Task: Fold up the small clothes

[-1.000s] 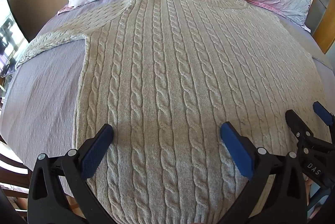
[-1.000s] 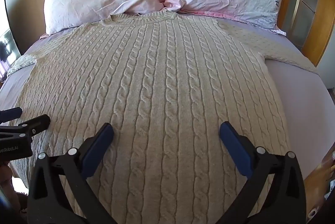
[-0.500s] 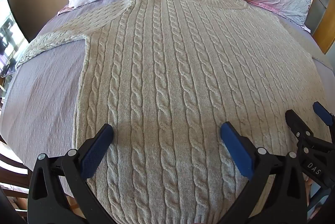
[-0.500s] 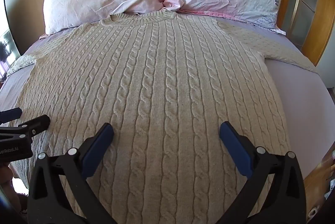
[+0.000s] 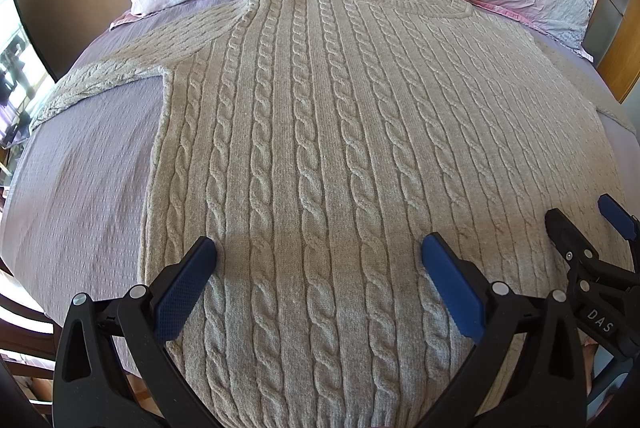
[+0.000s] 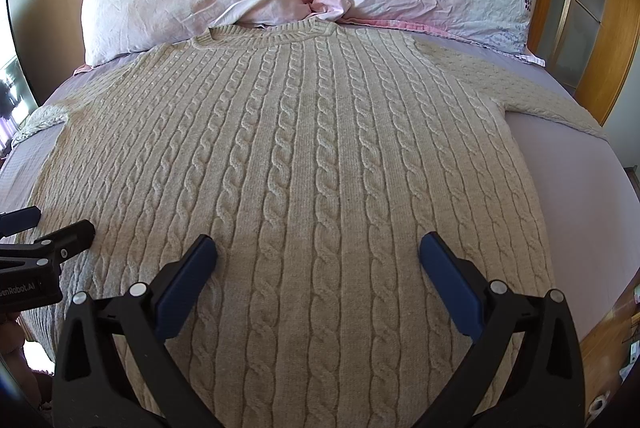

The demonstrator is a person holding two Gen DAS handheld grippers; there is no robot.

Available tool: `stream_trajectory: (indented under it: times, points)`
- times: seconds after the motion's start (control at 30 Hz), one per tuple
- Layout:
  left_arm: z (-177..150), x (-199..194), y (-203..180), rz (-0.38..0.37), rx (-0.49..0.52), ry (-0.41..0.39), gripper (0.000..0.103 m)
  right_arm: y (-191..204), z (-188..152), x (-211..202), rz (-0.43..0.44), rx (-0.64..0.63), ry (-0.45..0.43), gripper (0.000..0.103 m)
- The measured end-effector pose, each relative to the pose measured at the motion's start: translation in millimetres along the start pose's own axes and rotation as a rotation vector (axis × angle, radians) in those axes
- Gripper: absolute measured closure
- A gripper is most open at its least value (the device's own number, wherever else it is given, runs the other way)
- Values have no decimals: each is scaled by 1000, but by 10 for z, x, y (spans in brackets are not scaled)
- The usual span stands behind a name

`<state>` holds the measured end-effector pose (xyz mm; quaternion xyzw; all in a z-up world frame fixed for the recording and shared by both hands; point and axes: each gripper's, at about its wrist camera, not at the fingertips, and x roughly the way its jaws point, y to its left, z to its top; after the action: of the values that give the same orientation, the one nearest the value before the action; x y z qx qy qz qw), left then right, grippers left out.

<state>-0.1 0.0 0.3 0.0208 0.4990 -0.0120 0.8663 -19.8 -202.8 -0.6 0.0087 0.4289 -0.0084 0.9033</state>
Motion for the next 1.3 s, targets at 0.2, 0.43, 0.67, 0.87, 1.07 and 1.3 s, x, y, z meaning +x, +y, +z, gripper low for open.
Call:
stream_trajectory:
  times: [0.2,0.43,0.67,0.87,1.07,1.3]
  points:
    - [0,0,0,0,0,-1,1,0,3,1,0,-1,1,2]
    - [21,-28,-22,1,1,-7,1,2,11,-8,0,-1,1,2]
    - [-12,-25,-6,1,1,-10,1,11,30,-3,-1,0,4,2]
    - [-5,-35,-5,1,1,-12,1,3,18,15,-2,0,6,2]
    - [5,-43,-9,2,2,-11,1,-11,35,5,-2,-1,10,2]
    - [22,-39,-11,3,2,-8,1,1,22,15,1,-11,0,2]
